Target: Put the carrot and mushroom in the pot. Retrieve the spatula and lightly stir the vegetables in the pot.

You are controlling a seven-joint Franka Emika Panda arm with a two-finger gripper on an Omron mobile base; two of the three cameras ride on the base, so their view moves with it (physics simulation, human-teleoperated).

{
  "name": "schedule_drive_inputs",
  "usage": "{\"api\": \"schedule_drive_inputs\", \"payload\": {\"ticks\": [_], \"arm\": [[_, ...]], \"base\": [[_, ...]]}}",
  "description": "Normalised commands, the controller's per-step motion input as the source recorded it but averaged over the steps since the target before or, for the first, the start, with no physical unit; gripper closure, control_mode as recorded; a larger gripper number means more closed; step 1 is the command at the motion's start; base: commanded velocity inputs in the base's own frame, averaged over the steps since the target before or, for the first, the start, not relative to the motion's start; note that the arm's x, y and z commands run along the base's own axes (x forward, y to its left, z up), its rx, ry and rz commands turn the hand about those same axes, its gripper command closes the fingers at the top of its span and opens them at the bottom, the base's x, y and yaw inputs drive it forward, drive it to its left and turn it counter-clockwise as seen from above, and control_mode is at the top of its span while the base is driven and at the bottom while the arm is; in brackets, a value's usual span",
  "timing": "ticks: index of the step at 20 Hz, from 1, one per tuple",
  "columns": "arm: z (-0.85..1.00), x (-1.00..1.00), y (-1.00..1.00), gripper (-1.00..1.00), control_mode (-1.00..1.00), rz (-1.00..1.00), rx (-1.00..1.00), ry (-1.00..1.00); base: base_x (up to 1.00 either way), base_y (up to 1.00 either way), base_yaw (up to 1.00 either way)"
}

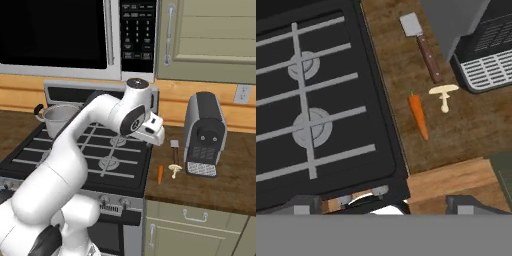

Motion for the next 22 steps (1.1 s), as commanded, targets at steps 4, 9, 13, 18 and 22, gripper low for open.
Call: {"api": "schedule_drive_inputs", "payload": {"ticks": [4,9,13,18,22], "arm": [[-0.61,0.0,-0.74,-1.0,-1.0,-0.24,0.0,0.1],[-0.6,0.0,-0.58,-1.0,-1.0,-0.19,0.02,0.08],[-0.52,0.15,-0.37,-1.0,-1.0,-0.11,0.03,0.05],[-0.36,0.52,-0.24,-1.0,-1.0,-0.05,0.05,0.05],[-0.33,0.57,-0.18,-1.0,-1.0,-0.05,0.04,0.06]], "base": [[0.0,0.0,0.0],[0.0,0.0,0.0],[0.0,0.0,0.0],[0.0,0.0,0.0],[0.0,0.0,0.0]]}}
